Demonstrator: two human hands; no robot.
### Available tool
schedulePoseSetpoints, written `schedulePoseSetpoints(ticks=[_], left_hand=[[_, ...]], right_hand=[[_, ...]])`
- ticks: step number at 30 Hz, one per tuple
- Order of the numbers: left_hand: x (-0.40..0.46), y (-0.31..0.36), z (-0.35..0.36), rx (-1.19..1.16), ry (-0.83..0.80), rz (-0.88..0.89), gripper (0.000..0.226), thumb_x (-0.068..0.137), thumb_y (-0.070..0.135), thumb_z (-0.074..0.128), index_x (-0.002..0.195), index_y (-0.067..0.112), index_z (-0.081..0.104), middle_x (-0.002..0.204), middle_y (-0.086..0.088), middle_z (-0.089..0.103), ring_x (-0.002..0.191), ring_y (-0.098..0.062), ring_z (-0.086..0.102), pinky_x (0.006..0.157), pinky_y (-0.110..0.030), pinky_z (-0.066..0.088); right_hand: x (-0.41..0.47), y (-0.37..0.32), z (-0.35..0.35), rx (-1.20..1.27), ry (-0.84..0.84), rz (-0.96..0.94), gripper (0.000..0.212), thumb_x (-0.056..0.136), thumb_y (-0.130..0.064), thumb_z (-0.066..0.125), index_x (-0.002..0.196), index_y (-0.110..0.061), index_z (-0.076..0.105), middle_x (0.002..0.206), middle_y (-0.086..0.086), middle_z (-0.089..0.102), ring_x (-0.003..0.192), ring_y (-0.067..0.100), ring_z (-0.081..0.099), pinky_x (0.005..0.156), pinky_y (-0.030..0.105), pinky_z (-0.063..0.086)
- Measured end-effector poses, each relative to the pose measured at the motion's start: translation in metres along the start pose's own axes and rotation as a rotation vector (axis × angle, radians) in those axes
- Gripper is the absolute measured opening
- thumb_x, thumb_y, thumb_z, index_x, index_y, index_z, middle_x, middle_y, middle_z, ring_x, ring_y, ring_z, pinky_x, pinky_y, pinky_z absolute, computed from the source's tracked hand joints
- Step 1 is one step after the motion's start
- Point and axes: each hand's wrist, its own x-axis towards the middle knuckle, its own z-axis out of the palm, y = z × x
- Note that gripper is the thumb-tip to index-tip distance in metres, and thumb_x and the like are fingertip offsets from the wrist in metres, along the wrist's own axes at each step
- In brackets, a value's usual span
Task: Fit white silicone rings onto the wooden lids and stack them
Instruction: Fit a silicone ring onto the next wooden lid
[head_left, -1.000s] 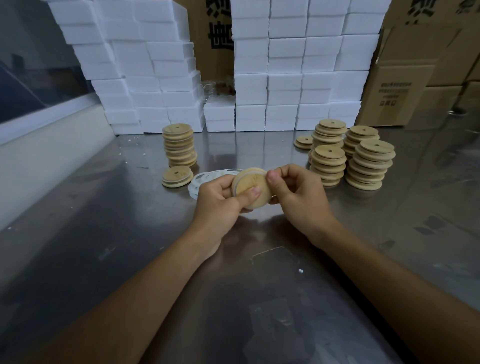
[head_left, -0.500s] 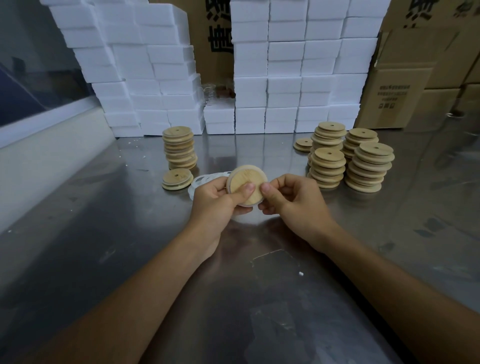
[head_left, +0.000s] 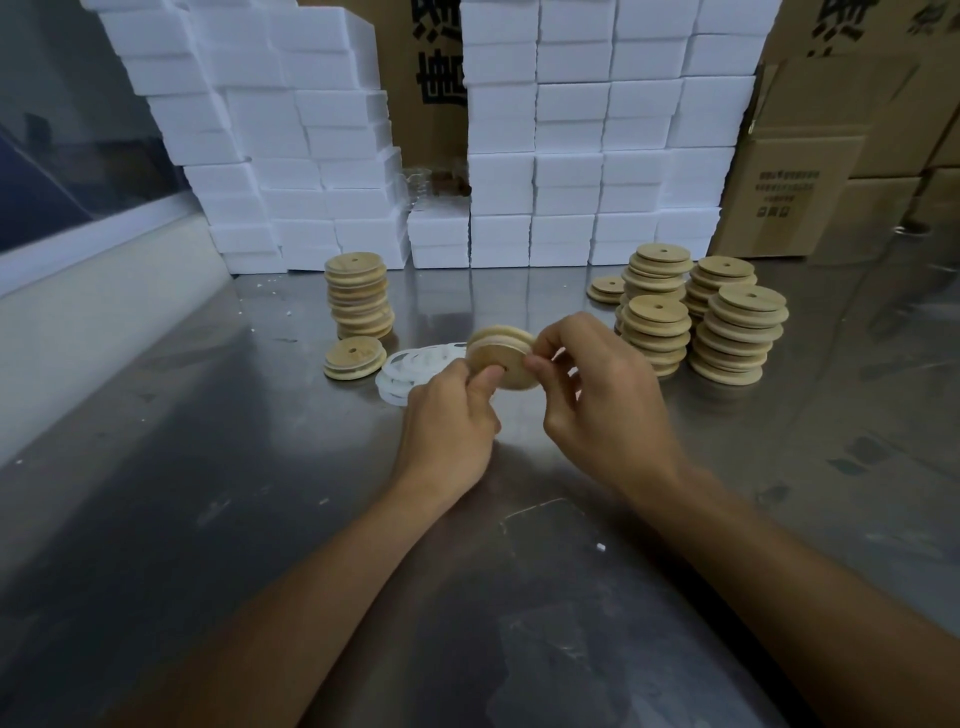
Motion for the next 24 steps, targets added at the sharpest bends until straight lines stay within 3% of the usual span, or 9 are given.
schedulePoseSetpoints(ticks=[2, 4, 6, 10, 15, 24], left_hand=[[0.0, 0.0, -0.001, -0.061, -0.014, -0.006, 0.028, 0.103, 0.022, 0.044, 0.079, 0.019, 0.058, 0.061, 0.007, 0.062, 0.055, 0.003, 0.056, 0.06, -0.013, 0.04], [0.0, 0.0, -0.002, -0.155, -0.039, -0.025, 0.031, 0.103, 0.017, 0.044, 0.076, 0.019, 0.059, 0.058, 0.005, 0.064, 0.05, 0.0, 0.053, 0.065, -0.03, 0.049], [0.0, -0.001, -0.003, -0.244, -0.052, -0.044, 0.033, 0.103, 0.015, 0.045, 0.074, 0.016, 0.061, 0.054, 0.005, 0.064, 0.046, -0.002, 0.051, 0.062, -0.036, 0.051], [0.002, -0.003, -0.006, -0.409, -0.039, -0.166, 0.035, 0.104, 0.016, 0.044, 0.075, 0.01, 0.062, 0.052, 0.001, 0.064, 0.042, -0.011, 0.051, 0.051, -0.024, 0.043], [0.009, -0.004, -0.013, -0.628, 0.041, -0.311, 0.035, 0.103, 0.015, 0.044, 0.073, 0.007, 0.061, 0.051, -0.003, 0.062, 0.04, -0.013, 0.05, 0.037, -0.015, 0.035], [0.037, -0.036, -0.059, -0.757, 0.303, -0.561, 0.028, 0.098, 0.01, 0.05, 0.072, 0.004, 0.057, 0.042, -0.002, 0.057, 0.032, -0.011, 0.047, 0.029, -0.015, 0.023]], right_hand=[[0.0, 0.002, 0.0, 0.056, 0.038, 0.071, 0.007, 0.094, -0.013, 0.062, 0.093, -0.008, 0.058, 0.089, 0.003, 0.062, 0.073, 0.02, 0.06, 0.057, 0.044, 0.051], [0.0, 0.004, 0.001, 0.137, 0.07, 0.16, 0.006, 0.094, -0.014, 0.063, 0.091, -0.011, 0.058, 0.085, -0.004, 0.062, 0.072, 0.013, 0.061, 0.059, 0.036, 0.052], [-0.001, 0.003, 0.002, 0.243, 0.082, 0.269, 0.008, 0.094, -0.018, 0.064, 0.089, -0.015, 0.058, 0.081, -0.009, 0.063, 0.07, 0.011, 0.063, 0.059, 0.032, 0.053], [-0.004, 0.002, 0.009, 0.384, -0.002, 0.429, 0.012, 0.091, -0.021, 0.07, 0.087, -0.012, 0.063, 0.075, -0.003, 0.068, 0.069, 0.015, 0.069, 0.065, 0.043, 0.058], [-0.008, 0.0, 0.015, 0.317, -0.212, 0.389, 0.014, 0.087, -0.027, 0.074, 0.077, -0.021, 0.066, 0.07, -0.004, 0.07, 0.06, 0.013, 0.068, 0.063, 0.039, 0.058], [-0.007, 0.003, 0.012, 0.363, -0.212, 0.432, 0.012, 0.089, -0.027, 0.072, 0.081, -0.019, 0.068, 0.069, -0.003, 0.071, 0.062, 0.017, 0.067, 0.065, 0.043, 0.059]])
